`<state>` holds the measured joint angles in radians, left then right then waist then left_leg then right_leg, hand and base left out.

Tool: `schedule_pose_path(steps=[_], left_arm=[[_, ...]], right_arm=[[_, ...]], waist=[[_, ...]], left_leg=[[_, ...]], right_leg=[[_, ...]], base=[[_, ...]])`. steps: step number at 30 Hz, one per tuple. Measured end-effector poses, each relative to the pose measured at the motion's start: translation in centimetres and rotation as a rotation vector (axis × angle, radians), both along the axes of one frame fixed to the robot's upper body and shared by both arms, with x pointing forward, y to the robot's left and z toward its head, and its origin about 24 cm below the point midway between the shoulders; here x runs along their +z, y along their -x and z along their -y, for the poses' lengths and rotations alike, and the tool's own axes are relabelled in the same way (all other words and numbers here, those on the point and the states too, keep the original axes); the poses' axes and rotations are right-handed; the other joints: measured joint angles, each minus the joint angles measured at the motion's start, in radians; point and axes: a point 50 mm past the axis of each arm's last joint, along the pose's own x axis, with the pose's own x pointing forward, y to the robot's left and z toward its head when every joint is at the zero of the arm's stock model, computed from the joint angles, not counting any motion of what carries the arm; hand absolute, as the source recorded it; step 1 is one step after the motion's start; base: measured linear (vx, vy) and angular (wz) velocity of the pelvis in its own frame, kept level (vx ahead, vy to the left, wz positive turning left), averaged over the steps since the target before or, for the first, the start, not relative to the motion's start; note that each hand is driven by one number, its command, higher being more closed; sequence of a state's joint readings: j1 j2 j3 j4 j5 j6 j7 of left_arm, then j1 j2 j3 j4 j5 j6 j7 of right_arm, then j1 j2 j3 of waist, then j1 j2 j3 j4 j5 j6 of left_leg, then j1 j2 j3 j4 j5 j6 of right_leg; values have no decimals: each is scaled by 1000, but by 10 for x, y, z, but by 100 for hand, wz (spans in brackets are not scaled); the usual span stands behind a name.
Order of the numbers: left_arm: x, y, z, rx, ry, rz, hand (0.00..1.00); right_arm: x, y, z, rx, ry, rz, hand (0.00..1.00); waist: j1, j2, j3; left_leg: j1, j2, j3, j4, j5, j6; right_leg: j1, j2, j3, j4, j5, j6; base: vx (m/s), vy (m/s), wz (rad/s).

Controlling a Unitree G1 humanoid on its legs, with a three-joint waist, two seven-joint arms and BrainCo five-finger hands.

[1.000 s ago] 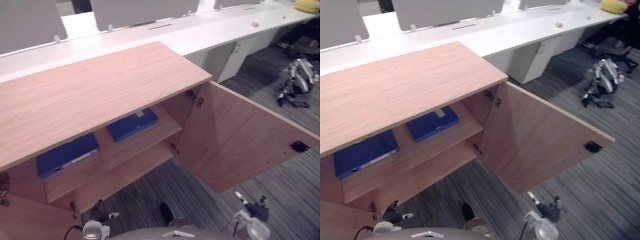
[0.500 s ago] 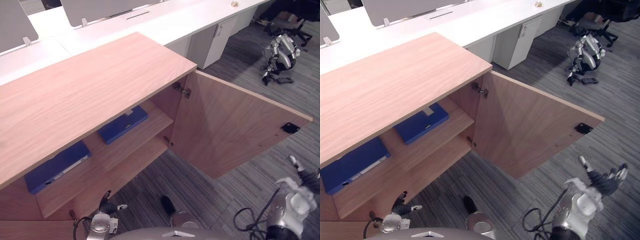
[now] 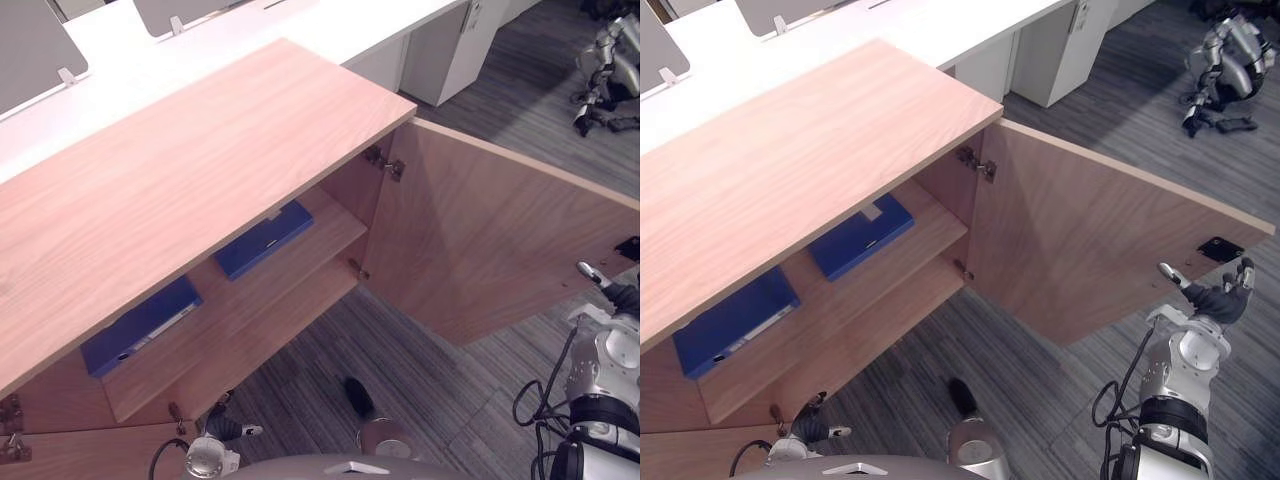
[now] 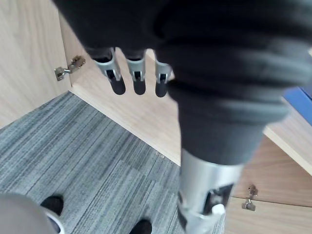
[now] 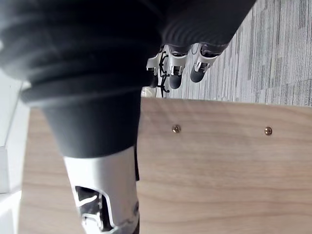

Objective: Walk over to the cabinet, pick up the folder, carry it to the office cabinet, place the folder inside the office cabinet, then close the office cabinet door

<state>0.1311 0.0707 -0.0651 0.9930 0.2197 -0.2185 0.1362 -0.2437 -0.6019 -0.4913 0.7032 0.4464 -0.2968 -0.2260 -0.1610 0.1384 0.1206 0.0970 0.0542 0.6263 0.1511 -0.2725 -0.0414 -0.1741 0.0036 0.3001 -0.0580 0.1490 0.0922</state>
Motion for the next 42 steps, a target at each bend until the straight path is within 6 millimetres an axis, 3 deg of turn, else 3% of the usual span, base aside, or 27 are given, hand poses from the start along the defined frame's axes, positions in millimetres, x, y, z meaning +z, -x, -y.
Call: schedule_pose_path(steps=[8, 18, 21, 29, 32, 34, 37, 42], left_arm=[[0, -1, 5, -24, 4, 3, 0], [3, -5, 7, -34, 9, 33, 0], [3, -4, 7, -34, 9, 32, 0], [4, -9, 8, -63, -8, 40, 0], [7, -17, 7, -81, -21, 61, 0], [8, -21, 5, -90, -36, 72, 0], [9, -23, 7, -106, -39, 72, 0], [5, -20, 7, -113, -62, 39, 0]], right_arm=[[19, -11, 4, -9, 49, 11, 0], [35, -12, -5, 18, 106, 74, 0], [40, -9, -21, 71, 147, 120, 0], [5, 17, -81, 201, 124, 115, 0], [-12, 31, -108, 256, 56, 115, 0], [-27, 44, -133, 307, -11, 92, 0], [-39, 63, -158, 369, -63, 58, 0], [-45, 88, -197, 480, -61, -19, 0]], waist=[[-5, 35, 31], [-14, 36, 43], [-30, 32, 45], [-39, -9, 46], [-41, -37, 40], [-41, -82, 36], [-40, -115, 30], [-40, -121, 28]], left_leg=[[-21, -14, -23, -16, 11, 11], [-25, -11, -38, -15, 23, 15], [-16, -5, -38, -15, 23, 14], [14, 13, -41, -14, 16, 3], [17, 14, -41, -14, 15, 3], [19, 14, -41, -10, 15, 3], [9, 20, -44, 16, 8, 1], [8, 28, -48, 55, -11, -1]], right_leg=[[-6, -15, -15, -22, 17, 6], [-13, -23, -66, -30, 11, -4], [-8, -16, -66, -30, 10, -4], [0, 6, -64, -23, 19, -15], [-2, 14, -47, -22, 45, -21], [-1, 17, -36, -22, 54, -25], [1, 15, -35, -22, 59, -33], [22, 11, -37, -22, 62, -41]], base=[[-7, -48, 5], [-29, -73, 3], [5, -79, -12], [2, -70, -23], [-38, -69, -18], [-87, -91, -13], [-81, -85, 0], [-87, -66, -1]])
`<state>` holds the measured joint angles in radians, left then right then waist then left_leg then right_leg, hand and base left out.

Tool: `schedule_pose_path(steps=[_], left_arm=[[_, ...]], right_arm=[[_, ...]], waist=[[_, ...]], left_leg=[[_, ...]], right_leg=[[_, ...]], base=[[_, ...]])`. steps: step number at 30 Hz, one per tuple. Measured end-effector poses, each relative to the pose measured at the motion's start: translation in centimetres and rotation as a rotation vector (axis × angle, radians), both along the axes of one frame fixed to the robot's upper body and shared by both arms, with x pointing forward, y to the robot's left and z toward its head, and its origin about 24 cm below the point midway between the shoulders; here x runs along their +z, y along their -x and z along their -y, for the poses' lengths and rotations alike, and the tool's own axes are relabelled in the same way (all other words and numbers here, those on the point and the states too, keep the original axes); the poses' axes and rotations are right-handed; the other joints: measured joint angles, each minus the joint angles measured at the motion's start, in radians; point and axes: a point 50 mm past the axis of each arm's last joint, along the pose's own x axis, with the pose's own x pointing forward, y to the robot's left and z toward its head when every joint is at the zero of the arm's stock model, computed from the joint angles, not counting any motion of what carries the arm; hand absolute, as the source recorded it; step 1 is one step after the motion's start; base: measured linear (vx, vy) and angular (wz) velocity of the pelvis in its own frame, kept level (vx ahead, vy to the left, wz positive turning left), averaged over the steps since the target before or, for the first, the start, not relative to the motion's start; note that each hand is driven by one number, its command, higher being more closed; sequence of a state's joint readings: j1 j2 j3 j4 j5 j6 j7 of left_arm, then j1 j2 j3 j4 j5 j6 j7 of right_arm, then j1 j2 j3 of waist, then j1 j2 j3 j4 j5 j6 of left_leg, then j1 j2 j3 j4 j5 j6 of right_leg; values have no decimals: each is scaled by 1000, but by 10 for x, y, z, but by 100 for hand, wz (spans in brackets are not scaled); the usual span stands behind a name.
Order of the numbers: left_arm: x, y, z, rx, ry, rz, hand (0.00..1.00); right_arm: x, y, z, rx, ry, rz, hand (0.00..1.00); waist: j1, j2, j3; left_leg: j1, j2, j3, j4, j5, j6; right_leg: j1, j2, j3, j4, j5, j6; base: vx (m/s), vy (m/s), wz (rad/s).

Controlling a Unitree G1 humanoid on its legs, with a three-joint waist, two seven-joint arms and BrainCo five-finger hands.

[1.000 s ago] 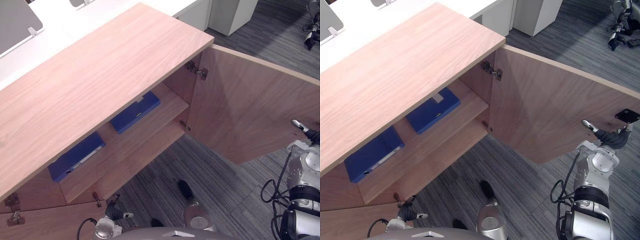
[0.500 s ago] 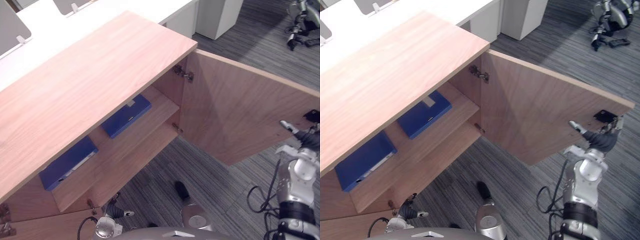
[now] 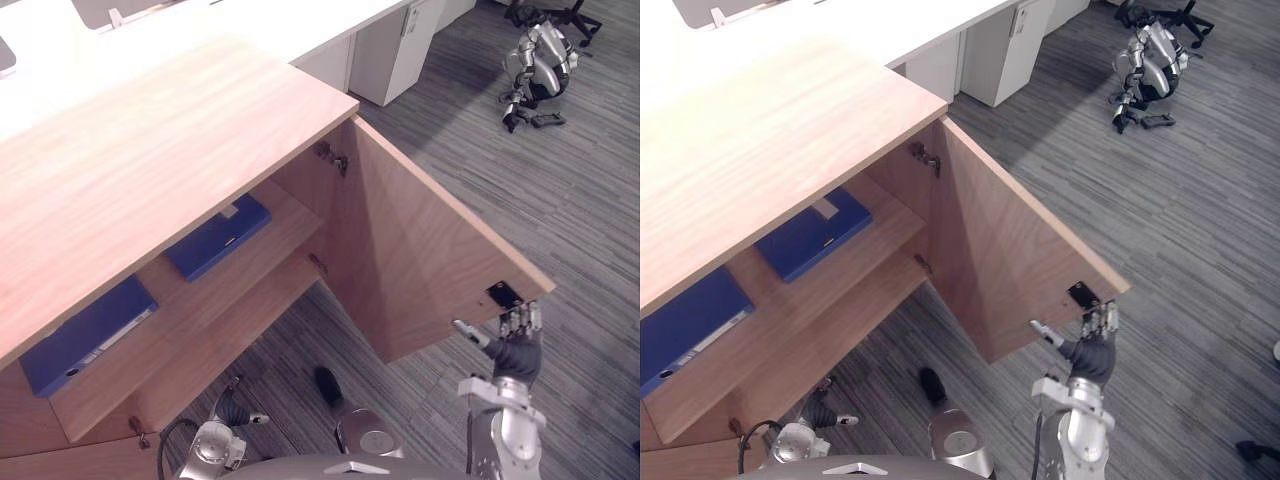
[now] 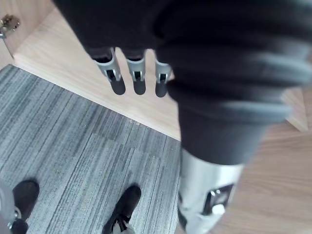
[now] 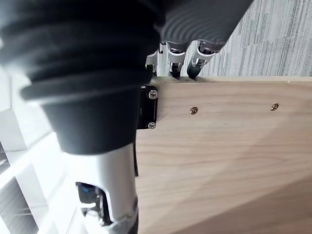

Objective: Walk over to the cabinet, pick up the folder, carry it to the office cabinet, place the folder inside the office cabinet, then close the office cabinet door

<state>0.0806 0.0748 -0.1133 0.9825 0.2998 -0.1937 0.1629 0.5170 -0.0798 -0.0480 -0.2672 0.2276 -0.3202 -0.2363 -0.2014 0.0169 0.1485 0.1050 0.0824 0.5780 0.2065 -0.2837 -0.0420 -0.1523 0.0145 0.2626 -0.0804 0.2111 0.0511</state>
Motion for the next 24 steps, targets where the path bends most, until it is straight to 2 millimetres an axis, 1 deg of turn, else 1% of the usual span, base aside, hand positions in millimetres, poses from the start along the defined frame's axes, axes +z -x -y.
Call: schedule_pose_path(steps=[1, 2, 3, 4, 5, 6, 8, 10, 11, 12, 13, 15, 17, 18, 19, 21, 22, 24], left_arm=[[0, 0, 0, 2, -6, -3, 0], [-2, 1, -1, -2, -15, -18, 0], [-2, 0, -1, -14, -27, -23, 0], [-2, 0, -1, -18, -29, -24, 0], [-2, 0, 0, -22, -30, -27, 0], [-2, -2, 2, -47, -34, -29, 0], [-3, -5, 7, -99, -40, -33, 0], [-3, -5, 9, -120, -42, -38, 0], [-3, -4, 9, -128, -46, -42, 0], [-4, -4, 9, -135, -53, -47, 0], [-3, -5, 8, -147, -60, -46, 0], [-3, -7, 5, -176, -75, -45, 0], [-2, -9, 2, -185, -86, -44, 0], [-2, -10, -1, -188, -96, -43, 0], [-1, -11, -4, -189, -106, -41, 0], [0, -12, -8, -187, -116, -41, 0], [0, -12, -9, -184, -118, -43, 0], [0, -12, -13, -164, -120, -43, 0]], right_arm=[[-1, 3, -5, 21, 10, -14, 0], [-1, 9, -18, 68, 10, -32, 0], [-3, 13, -30, 115, 14, -55, 0], [-4, 15, -35, 143, 6, -65, 0], [-5, 15, -46, 204, 18, -84, 0], [-5, 14, -55, 258, 11, -80, 0], [-2, 14, -77, 422, 20, -72, 0], [2, 15, -90, 519, 12, -64, 0], [3, 15, -94, 550, 8, -57, 0], [7, 14, -102, 610, 9, -31, 0], [13, 12, -107, 643, 5, 4, 0], [17, 10, -114, 685, -7, 31, 0], [17, 8, -117, 711, -8, 41, 0], [18, 5, -118, 720, -26, 52, 0], [18, 1, -120, 729, -37, 60, 0], [12, -6, -122, 737, -55, 54, 0], [9, -10, -122, 741, -58, 54, 0], [6, -20, -122, 748, -65, 67, 0]], waist=[[0, -2, 0], [-1, -8, -2], [-1, -19, -4], [0, -26, -6], [1, -40, -10], [5, -49, -15], [19, -78, -38], [35, -97, -57], [38, -103, -62], [44, -114, -73], [47, -123, -80], [47, -137, -89], [62, -148, -97], [73, -162, -107], [84, -170, -112], [96, -174, -111], [94, -172, -110], [101, -172, -110]], left_leg=[[1, 0, 0, 1, -3, -2], [3, 0, 0, 1, -7, -5], [3, 0, -2, 1, -8, -1], [3, 0, -4, 1, -8, -1], [3, 0, -13, 1, -7, 1], [2, 0, -29, 0, -4, 2], [2, 0, -66, -1, 5, -2], [3, 0, -93, -1, 10, -10], [3, 1, -103, -1, 11, -10], [0, 1, -118, -1, 13, -8], [-4, 1, -141, 0, 18, 1], [-16, -1, -186, 3, 20, 5], [-24, -1, -221, 4, 21, 6], [-27, -1, -235, 3, 21, 6], [-33, -1, -250, 3, 21, 7], [-38, -4, -270, 2, 21, 7], [-39, -6, -282, 1, 22, 8], [-40, -7, -299, 0, 22, 8]], right_leg=[[2, 0, -2, 0, -2, -2], [3, -2, -8, 0, -6, -9], [3, -6, -25, 0, -11, -19], [3, -8, -32, 1, -14, -21], [2, -8, -43, 9, -23, -31], [2, -9, -56, 18, -35, -32], [5, -14, -85, 48, -45, -35], [9, -17, -110, 64, -46, -33], [12, -19, -116, 66, -47, -32], [15, -25, -137, 70, -48, -30], [23, -30, -158, 70, -52, -28], [36, -44, -201, 69, -62, -21], [47, -49, -229, 68, -61, -15], [51, -52, -244, 68, -64, -12], [52, -54, -252, 69, -65, -12], [58, -62, -267, 68, -66, -11], [64, -65, -278, 68, -67, -12], [70, -68, -288, 68, -70, -12]], base=[[-75, -53, -7], [-61, -52, -9], [-59, -50, -9], [-54, -49, -5], [-45, -51, 7], [-41, -63, 27], [-20, -52, 47], [1, -30, 41], [14, -16, 43], [17, -4, 46], [19, 4, 50], [36, 21, 68], [51, 27, 58], [63, 28, 39], [51, 30, 37], [38, 42, 34], [31, 49, 37], [12, 25, 28]])
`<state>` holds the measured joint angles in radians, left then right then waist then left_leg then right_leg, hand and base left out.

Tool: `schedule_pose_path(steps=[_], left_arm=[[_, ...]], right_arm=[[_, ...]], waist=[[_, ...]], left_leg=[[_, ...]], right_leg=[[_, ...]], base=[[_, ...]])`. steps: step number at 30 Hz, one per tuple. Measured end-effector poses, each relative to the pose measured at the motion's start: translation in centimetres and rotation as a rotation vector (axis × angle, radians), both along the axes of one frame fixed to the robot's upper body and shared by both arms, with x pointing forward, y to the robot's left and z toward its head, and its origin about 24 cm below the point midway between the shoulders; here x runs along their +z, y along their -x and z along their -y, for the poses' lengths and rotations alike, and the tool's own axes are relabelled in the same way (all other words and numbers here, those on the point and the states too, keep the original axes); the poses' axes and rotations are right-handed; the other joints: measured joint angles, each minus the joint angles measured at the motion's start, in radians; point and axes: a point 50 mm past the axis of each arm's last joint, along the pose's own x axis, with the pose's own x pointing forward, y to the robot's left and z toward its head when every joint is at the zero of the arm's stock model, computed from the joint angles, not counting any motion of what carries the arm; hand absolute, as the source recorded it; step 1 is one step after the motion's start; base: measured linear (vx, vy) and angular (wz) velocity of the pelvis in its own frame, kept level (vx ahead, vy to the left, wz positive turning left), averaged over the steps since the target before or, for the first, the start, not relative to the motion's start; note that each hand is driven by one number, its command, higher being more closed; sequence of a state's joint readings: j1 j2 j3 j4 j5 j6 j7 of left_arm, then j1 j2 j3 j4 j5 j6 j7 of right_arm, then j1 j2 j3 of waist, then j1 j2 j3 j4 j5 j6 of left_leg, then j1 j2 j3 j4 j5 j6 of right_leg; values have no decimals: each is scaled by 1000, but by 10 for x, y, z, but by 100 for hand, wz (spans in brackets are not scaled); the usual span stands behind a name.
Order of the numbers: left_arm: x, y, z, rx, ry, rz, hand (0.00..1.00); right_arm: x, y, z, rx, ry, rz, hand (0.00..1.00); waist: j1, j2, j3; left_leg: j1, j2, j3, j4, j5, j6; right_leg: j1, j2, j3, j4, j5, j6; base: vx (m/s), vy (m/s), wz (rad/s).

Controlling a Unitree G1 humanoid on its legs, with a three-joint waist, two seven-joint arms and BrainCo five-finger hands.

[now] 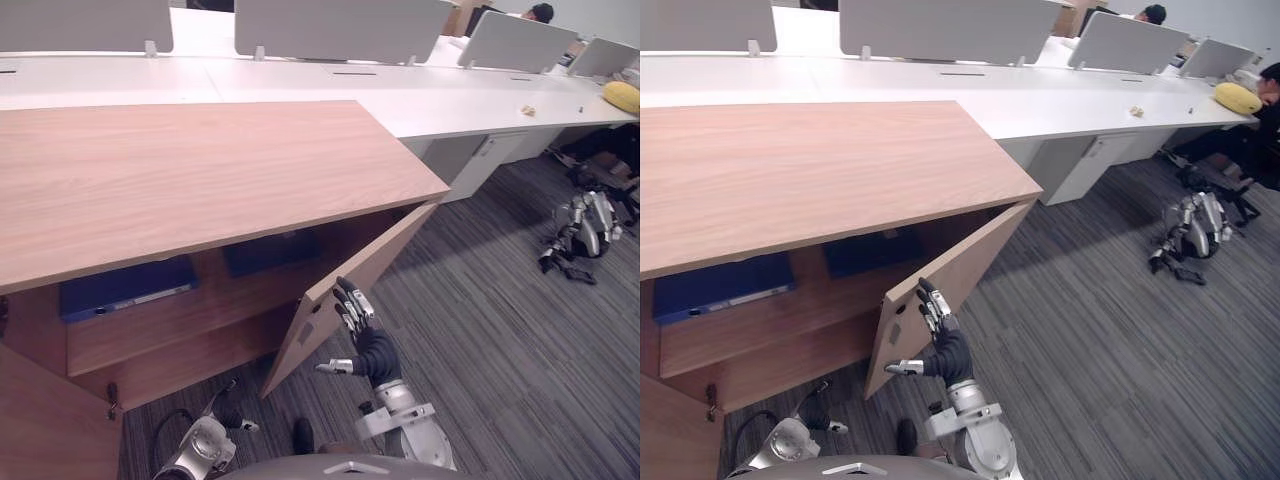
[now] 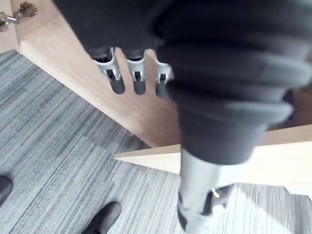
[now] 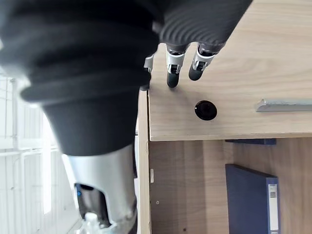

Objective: Walk over to the cabinet, pick up the folder, carry it to the office cabinet, place the folder inside the office cabinet, then close the office cabinet door

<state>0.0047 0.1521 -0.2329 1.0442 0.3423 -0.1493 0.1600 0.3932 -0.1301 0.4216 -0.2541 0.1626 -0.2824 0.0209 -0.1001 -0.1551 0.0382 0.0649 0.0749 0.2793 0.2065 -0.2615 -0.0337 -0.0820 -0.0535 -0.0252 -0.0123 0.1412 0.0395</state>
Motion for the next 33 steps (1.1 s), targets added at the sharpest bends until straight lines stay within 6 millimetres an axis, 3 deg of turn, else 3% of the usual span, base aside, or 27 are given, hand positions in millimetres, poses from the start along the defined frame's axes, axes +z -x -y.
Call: schedule_pose_path(steps=[5, 9, 11, 13, 16, 19, 23, 27, 33], left_arm=[[-1, 6, -11, 86, 3, -7, 0], [-1, 10, -18, 166, 12, -4, 0], [-1, 11, -21, 198, 20, 0, 0], [0, 11, -24, 231, 24, 5, 0], [0, 10, -21, 265, 50, 18, 0], [1, 12, -20, 280, 60, 26, 0], [1, 13, -21, 297, 61, 28, 0], [0, 14, -20, 320, 76, 26, 0], [-1, 17, -17, 342, 95, 18, 0]], right_arm=[[-3, -45, 6, -13, 44, 59, 0], [-2, -66, 20, -86, 78, 80, 0], [-3, -72, 28, -136, 85, 78, 0], [-26, -76, 41, -177, 168, -28, 0], [-52, -72, 48, -205, 220, -161, 0], [-57, -72, 55, -235, 265, -180, 0], [-79, -67, 64, -271, 309, -276, 0], [-110, -48, 69, -272, 383, -419, 0], [-156, -4, 78, -283, 442, -683, 0]], waist=[[50, 11, 3], [89, 24, 4], [94, 26, 4], [101, 29, 5], [114, 37, 10], [118, 61, 25], [126, 65, 25], [125, 65, 25], [124, 75, 26]], left_leg=[[-17, -22, -61, -18, 21, 13], [-19, -32, -115, -57, 49, 11], [-21, -38, -140, -76, 64, 11], [-29, -47, -171, -98, 84, 11], [-30, -49, -200, -122, 102, 13], [-29, -53, -202, -123, 109, 9], [-28, -50, -203, -123, 111, 8], [-26, -49, -202, -123, 115, 5], [1, -50, -193, -157, 135, 5]], right_leg=[[9, -24, -50, -2, -25, 19], [17, -38, -102, 0, -42, 20], [18, -44, -127, 2, -48, 23], [19, -48, -158, 1, -53, 25], [27, -53, -182, -3, -54, 27], [29, -54, -182, -5, -53, 27], [33, -50, -183, -11, -53, 26], [34, -49, -181, -13, -52, 26], [49, -45, -167, -33, -36, 24]], base=[[-13, -16, 34], [-8, -32, 43], [-1, -21, 43], [10, -26, 41], [26, -13, 34], [21, 19, 12], [-8, -5, 0], [-43, -15, -1], [-53, -19, -6]])
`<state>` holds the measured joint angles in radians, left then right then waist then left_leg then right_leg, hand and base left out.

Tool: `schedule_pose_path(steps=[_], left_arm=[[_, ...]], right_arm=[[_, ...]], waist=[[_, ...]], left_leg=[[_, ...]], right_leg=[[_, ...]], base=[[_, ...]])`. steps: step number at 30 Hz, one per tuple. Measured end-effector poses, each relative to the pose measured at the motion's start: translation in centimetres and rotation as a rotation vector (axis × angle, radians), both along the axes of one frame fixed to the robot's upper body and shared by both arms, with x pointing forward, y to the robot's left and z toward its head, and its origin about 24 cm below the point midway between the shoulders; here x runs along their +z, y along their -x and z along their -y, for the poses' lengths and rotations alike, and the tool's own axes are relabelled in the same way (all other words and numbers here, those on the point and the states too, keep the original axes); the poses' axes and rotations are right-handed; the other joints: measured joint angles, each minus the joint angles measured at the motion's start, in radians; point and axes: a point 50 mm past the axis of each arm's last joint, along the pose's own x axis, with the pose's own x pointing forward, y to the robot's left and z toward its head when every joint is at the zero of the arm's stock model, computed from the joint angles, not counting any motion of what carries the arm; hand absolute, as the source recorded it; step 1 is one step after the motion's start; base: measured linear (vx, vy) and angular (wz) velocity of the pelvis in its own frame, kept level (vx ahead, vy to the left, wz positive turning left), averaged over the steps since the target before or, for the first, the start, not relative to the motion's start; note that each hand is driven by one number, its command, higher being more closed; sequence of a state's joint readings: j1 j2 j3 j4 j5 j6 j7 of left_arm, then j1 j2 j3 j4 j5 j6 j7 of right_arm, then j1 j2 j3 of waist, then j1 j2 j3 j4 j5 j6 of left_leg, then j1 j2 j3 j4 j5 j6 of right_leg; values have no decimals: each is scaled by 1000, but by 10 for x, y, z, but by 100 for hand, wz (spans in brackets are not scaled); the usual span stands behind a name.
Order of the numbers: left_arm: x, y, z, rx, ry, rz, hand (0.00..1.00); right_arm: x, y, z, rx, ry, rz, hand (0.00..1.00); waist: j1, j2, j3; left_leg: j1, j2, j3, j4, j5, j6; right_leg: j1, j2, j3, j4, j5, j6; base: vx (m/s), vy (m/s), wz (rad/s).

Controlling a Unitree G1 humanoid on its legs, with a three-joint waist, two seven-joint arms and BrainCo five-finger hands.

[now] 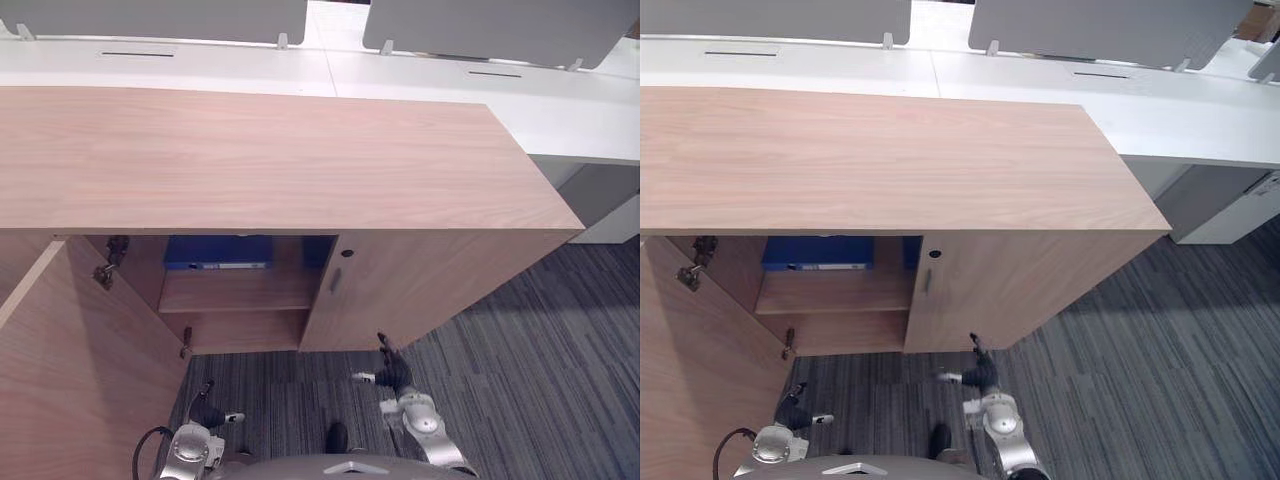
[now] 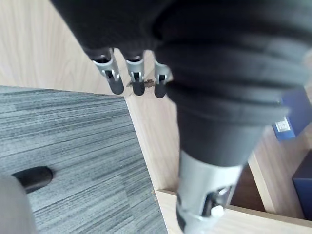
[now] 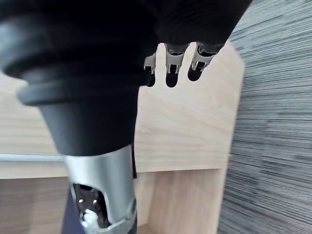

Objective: Walk over to the cabinet, pick up the folder, carry it to the office cabinet, place the folder inside the office cabinet, then close the office cabinet door

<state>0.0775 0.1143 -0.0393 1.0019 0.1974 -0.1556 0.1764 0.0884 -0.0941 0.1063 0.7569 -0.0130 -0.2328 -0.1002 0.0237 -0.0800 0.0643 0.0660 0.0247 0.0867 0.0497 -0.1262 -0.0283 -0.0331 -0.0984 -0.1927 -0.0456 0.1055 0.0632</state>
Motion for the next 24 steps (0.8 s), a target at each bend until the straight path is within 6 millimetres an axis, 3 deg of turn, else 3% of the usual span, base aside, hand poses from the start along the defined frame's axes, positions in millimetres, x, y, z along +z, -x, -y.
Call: schedule_pose_path(steps=[2, 5, 8, 9, 10, 12, 13, 15, 16, 21, 22, 24], left_arm=[[0, 0, 5, 10, 19, 5, 0], [0, -4, 6, 12, 27, 15, 0], [1, -5, 4, 25, 31, 20, 0], [2, -5, 2, 29, 28, 24, 0], [3, -6, -3, 37, 19, 28, 0], [5, -7, -9, 52, 11, 38, 0], [5, -8, -10, 71, 17, 45, 0], [6, -10, -4, 96, 42, 61, 0], [5, -11, 6, 106, 72, 63, 0], [4, -11, 15, 134, 106, 71, 0], [3, -9, 18, 152, 121, 70, 0], [5, -13, 16, 159, 121, 81, 0]], right_arm=[[-14, 15, 5, -24, 27, -97, 0], [-17, 18, 9, -50, 34, -121, 0], [-22, 27, 12, -82, 28, -164, 0], [-23, 28, 10, -93, 16, -170, 0], [-24, 31, 9, -106, 7, -177, 0], [-24, 33, 8, -109, 3, -181, 0], [-21, 25, 11, -120, 4, -158, 0], [-17, 14, 14, -141, -4, -127, 0], [-13, 7, 21, -140, 13, -108, 0], [-13, 8, 23, -166, 28, -108, 0], [-13, 7, 26, -185, 33, -102, 0], [-12, 6, 29, -222, 25, -94, 0]], waist=[[0, 10, 8], [-17, 13, 22], [-32, 15, 33], [-33, 21, 43], [-32, 10, 40], [-22, -9, 32], [-14, -15, 24], [4, 8, 28], [3, 46, 44], [-8, 87, 64], [-9, 101, 68], [-18, 86, 78]], left_leg=[[5, 2, 20, 2, 0, -1], [-43, 1, 9, 43, -8, 2], [-112, 12, -36, 110, -13, 7], [-132, 19, -63, 124, -6, 2], [-138, 18, -100, 137, 0, -9], [-165, 15, -136, 162, 5, -25], [-180, 25, -145, 156, 19, -48], [-206, 44, -141, 142, 45, -66], [-212, 70, -144, 112, 84, -70], [-221, 100, -205, -31, 230, -95], [-218, 112, -192, -100, 263, -79], [-233, 114, -78, -68, 203, -44]], right_leg=[[-12, 0, 19, 21, -1, -1], [-85, -15, 29, 129, -44, 7], [-136, -21, 112, 233, -85, 38], [-176, -31, 139, 416, -193, -3], [-168, -39, 151, 544, -268, 9], [-138, -48, 169, 553, -318, 35], [-133, -32, 170, 503, -326, 35], [-112, -3, 178, 399, -325, 28], [-104, 21, 154, 351, -285, 11], [-111, 56, 56, 334, -264, -19], [-110, 54, 21, 315, -249, -36], [-111, 14, -26, 270, -217, -57]], base=[[-76, -4, -21], [-104, -9, 5], [-67, 70, 61], [2, -14, 86], [28, -99, 87], [-41, -227, 65], [-87, -239, 33], [-114, -175, -1], [-178, -160, 7], [-197, -130, 61], [-181, -18, 65], [-184, 54, 69]])
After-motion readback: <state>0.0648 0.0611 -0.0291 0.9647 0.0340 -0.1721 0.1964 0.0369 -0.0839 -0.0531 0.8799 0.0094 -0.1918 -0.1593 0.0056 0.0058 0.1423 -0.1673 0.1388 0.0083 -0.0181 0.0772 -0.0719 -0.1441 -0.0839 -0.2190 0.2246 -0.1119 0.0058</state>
